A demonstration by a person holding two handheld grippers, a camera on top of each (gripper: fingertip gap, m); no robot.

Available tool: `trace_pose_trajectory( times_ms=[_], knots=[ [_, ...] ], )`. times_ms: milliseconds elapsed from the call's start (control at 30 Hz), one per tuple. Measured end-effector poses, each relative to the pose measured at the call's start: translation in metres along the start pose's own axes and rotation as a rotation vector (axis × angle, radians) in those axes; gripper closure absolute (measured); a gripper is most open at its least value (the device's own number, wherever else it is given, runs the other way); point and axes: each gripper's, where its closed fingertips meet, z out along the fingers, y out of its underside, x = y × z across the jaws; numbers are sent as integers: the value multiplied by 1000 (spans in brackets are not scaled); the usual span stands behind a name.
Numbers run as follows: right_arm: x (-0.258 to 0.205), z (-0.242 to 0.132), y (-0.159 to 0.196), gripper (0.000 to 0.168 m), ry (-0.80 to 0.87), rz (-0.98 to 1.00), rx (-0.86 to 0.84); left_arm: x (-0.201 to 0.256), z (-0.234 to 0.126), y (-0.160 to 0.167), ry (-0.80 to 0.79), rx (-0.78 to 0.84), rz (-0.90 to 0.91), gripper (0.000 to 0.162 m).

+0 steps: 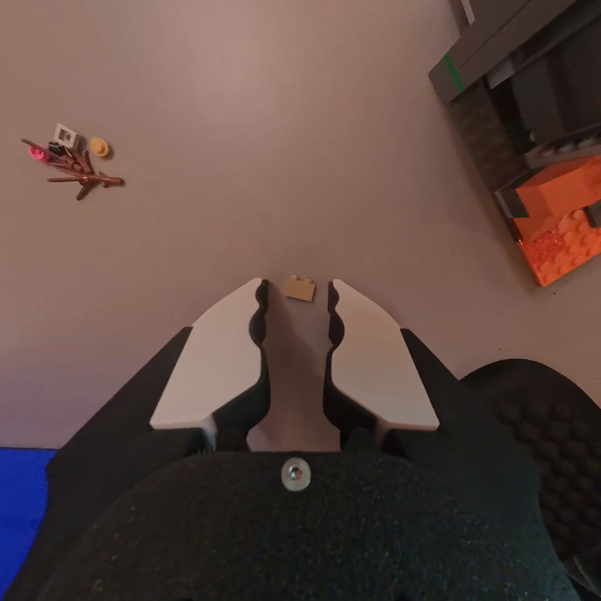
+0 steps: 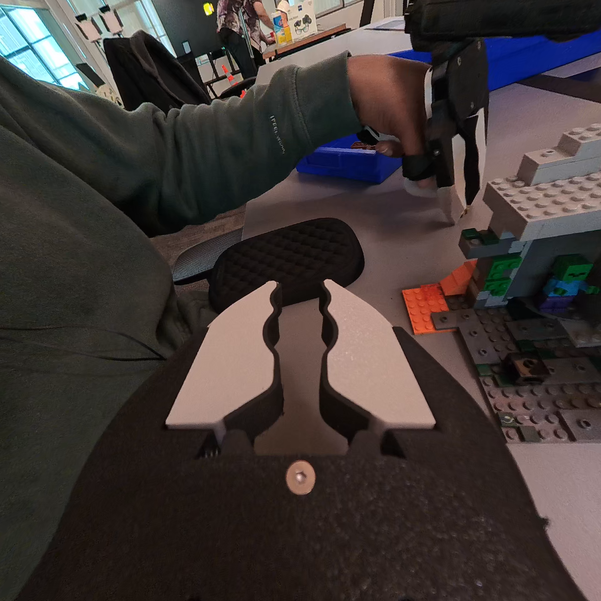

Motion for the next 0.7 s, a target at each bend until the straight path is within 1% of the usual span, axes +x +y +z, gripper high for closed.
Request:
trace_pose_trajectory(
  times_ms=[33, 100, 233, 300, 400, 500, 600, 700],
  knots=[
    [0, 0, 0, 147, 0, -1, -2, -1, 0, 1, 0, -3, -3, 130],
    [0, 1, 1, 147, 0, -2, -5, -1, -1, 3, 2, -12, -6, 145],
    [0, 1, 1, 147, 4, -5, -9, -1, -3, 4, -26, -5, 25, 146],
    [0, 1, 1, 147, 4, -4, -10, 1, -14, 0, -37, 47, 35, 146],
    [0, 2, 2, 147, 2, -2, -14, 0, -45, -9, -71, 168, 46, 146],
    [-1, 3, 3, 147, 0, -7, -22, -11, -84, -15, -146, 308, 40, 146],
    [-2, 4, 3, 148, 2, -21, -23, -32, -123, -9, -286, 421, 15, 146],
    [-1, 3, 2, 148, 13, -33, -21, -58, -156, 10, -455, 478, -28, 146]
  ],
)
